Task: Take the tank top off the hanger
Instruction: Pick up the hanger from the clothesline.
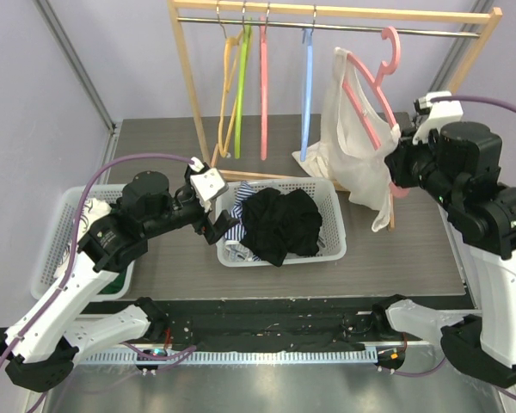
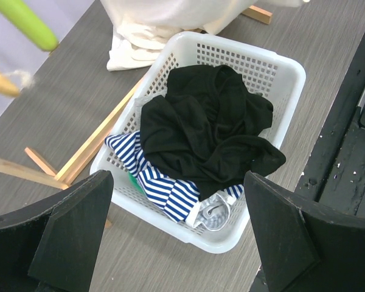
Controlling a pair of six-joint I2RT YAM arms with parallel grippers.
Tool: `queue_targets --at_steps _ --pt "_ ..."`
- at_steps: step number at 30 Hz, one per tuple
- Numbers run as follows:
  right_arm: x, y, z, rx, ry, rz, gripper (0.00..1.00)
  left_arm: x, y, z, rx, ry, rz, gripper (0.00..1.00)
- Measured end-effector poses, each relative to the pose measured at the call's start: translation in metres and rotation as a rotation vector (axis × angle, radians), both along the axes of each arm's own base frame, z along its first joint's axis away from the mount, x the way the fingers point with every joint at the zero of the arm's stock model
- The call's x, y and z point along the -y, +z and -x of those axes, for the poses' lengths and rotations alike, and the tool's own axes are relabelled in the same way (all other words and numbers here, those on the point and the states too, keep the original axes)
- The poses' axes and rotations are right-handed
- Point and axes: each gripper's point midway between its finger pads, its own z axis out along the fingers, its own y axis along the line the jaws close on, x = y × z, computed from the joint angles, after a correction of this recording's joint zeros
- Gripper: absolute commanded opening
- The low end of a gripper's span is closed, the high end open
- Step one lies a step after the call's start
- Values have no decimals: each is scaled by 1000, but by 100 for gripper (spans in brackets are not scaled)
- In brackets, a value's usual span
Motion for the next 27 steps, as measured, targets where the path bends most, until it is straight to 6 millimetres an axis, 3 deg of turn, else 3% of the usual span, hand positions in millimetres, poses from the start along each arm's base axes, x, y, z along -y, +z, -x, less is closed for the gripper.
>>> queue_targets --at_steps 4,6,12,17,19,23,27 --pt "-1 -1 23 17 49 -37 1 1 -1 0 -8 0 3 93" --pt "-5 16 41 87 105 -84 1 1 -1 0 -11 2 5 93" --pt "-12 89 108 370 281 -209 1 1 -1 0 -14 3 8 92" --pt "-18 179 161 702 400 -243 1 0 0 -1 -14 5 11 92" --pt "-23 196 172 774 445 -244 1 0 1 -1 -13 7 13 92" --pt "-39 209 182 840 562 -247 1 -3 4 0 -7 12 22 91" --pt "-56 198 172 818 653 -254 1 -4 7 2 -1 6 29 91"
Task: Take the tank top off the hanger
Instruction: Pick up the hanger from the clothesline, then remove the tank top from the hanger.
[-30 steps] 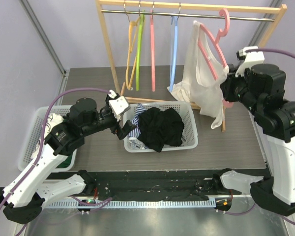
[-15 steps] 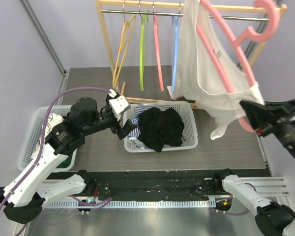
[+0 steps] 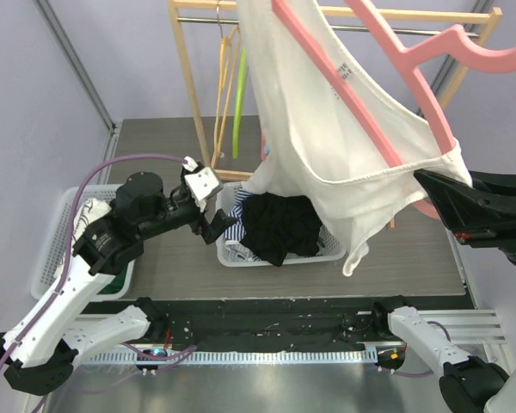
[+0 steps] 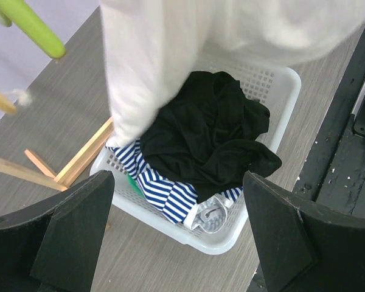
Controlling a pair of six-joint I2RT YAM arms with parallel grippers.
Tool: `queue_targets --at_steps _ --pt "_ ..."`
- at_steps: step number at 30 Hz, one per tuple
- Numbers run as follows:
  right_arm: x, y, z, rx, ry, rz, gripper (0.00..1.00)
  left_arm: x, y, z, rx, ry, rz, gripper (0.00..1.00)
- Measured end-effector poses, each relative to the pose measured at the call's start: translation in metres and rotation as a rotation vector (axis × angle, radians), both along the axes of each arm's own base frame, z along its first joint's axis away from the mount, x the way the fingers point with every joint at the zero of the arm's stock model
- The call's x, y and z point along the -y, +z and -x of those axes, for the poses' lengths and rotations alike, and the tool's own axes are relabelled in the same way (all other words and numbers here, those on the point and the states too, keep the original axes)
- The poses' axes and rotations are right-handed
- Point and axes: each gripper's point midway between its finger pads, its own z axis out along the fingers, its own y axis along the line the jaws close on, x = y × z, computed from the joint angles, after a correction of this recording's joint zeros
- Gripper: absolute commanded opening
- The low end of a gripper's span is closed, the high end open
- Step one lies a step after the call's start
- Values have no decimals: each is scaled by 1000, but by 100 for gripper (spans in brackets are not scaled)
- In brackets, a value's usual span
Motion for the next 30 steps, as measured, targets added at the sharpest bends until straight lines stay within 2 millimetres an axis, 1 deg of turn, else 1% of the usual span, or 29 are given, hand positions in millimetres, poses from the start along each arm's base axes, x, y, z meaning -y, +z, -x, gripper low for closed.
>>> queue_targets --at_steps 3,6,9,13,15,17,19,21,23,27,30 --pt "-9 -3 -5 -6 44 21 1 -1 2 1 5 -1 5 91" --pt "-15 4 -4 29 85 20 1 -1 3 3 8 -4 9 91" --pt "-19 20 2 100 125 5 1 -1 4 4 10 -7 12 91" --pt "-21 49 14 225 169 -30 1 -2 5 4 12 -6 14 91" --pt "-22 60 19 278 185 -43 1 -3 6 4 13 -3 16 91" --pt "-22 66 21 310 194 -49 1 -4 6 4 16 -1 18 91" --pt "-23 67 21 320 196 -47 1 -5 7 4 18 1 20 91" --pt "-24 63 16 312 194 -39 1 -6 9 5 22 2 24 91" --pt "-25 56 5 292 178 -25 1 -7 10 5 25 2 28 91" --pt "-24 40 -23 232 111 9 1 -7 11 6 24 0 31 91" --pt "-20 29 -50 199 32 42 1 -7 11 6 24 -2 31 91"
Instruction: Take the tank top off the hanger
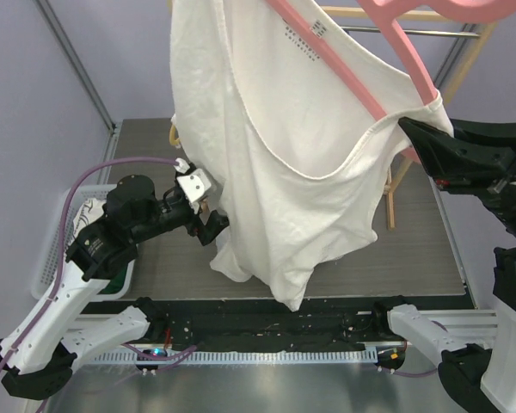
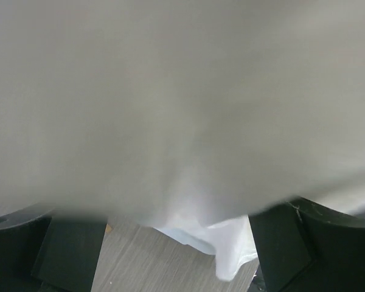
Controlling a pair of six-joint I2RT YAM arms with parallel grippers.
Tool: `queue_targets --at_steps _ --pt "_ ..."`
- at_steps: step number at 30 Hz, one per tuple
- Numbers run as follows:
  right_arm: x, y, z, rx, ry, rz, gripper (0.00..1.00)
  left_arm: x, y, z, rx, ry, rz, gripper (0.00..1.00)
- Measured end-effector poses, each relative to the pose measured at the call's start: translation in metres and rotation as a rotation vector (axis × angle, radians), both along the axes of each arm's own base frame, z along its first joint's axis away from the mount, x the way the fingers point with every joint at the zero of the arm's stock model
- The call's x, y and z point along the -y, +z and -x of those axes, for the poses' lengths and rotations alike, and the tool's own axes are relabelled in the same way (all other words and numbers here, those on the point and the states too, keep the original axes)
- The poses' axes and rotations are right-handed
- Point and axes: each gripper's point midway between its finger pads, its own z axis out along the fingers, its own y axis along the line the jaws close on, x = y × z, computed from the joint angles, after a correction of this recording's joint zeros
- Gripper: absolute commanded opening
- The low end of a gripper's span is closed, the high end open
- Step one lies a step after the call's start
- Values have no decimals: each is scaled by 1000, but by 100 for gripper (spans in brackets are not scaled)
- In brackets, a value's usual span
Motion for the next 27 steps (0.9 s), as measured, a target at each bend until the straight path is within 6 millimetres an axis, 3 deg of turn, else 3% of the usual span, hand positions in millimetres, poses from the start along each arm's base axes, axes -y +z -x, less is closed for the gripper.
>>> queue_targets --at_steps 7,14,17,21,27 --pt "7 -20 -77 -47 -186 78 1 0 0 0 -1 0 -1 91" --pt "5 -28 -134 -53 -261 114 1 1 -2 -2 -5 3 -4 91" --pt "6 -24 -138 -33 -278 111 1 0 -2 -3 -5 7 -4 91" --pt "13 -5 -128 38 -307 80 1 0 -1 -3 -3 6 -2 91" --pt "32 38 -108 177 -391 -5 1 0 0 -3 -1 7 0 91"
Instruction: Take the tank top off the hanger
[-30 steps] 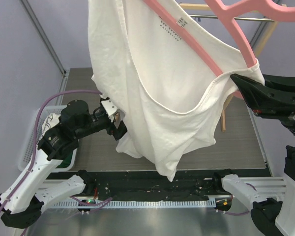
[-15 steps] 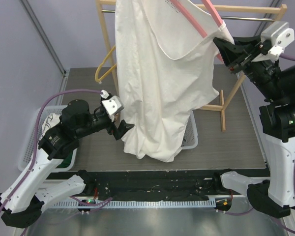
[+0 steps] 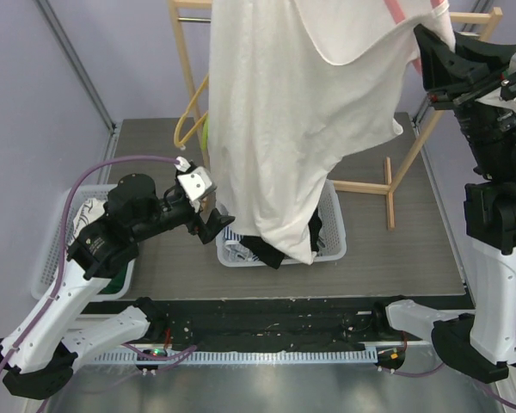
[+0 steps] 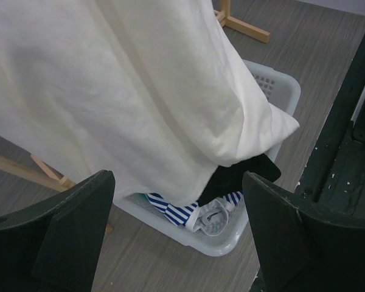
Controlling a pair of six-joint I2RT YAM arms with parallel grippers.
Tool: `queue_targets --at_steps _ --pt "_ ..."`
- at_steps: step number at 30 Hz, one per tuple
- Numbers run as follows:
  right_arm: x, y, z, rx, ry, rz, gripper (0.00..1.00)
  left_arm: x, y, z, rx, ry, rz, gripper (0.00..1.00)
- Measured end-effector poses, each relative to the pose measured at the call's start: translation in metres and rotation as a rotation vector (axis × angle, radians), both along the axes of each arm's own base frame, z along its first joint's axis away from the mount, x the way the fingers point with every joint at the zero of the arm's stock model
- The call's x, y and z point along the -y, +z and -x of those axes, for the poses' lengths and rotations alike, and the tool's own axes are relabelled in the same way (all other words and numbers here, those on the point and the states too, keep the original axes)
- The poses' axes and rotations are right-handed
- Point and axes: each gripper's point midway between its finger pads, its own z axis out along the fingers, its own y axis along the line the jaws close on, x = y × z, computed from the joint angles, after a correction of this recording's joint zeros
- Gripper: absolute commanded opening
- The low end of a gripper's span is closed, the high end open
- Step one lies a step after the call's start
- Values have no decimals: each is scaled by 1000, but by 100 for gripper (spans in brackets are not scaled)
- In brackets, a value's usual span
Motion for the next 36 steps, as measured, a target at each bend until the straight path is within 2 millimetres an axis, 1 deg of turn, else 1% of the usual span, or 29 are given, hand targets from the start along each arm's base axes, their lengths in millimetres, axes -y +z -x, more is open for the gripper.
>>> queue_targets --at_steps 3,5,8,11,15,20,24,27,29,31,33,36 --pt "7 19 5 60 -33 -24 1 0 0 0 0 1 0 91" --pt "10 28 8 91 -44 -34 1 -1 0 -1 0 3 1 91" --pt "9 28 8 95 -43 -27 1 -1 0 -1 0 4 1 91" --pt "3 16 7 64 -18 3 1 -1 0 -1 -1 4 1 90" --pt "-8 -22 16 -32 53 47 1 -1 0 -1 -1 4 1 90" --pt "-17 -66 44 -130 147 80 1 -1 0 -1 -1 3 2 90" --pt "-18 -90 68 -182 187 102 1 0 0 0 -2 -3 3 90" --pt "-17 -102 90 -210 207 120 1 0 0 0 -3 -4 2 89" --pt "-16 -114 99 -239 218 130 1 1 1 -1 -4 -7 2 90" --pt "-17 -132 103 -286 230 143 1 3 6 -1 0 -11 7 89" --pt "-19 -160 101 -368 242 158 1 3 15 -1 10 -16 17 88" --pt "-24 -205 91 -524 261 183 1 3 40 1 47 -20 45 87"
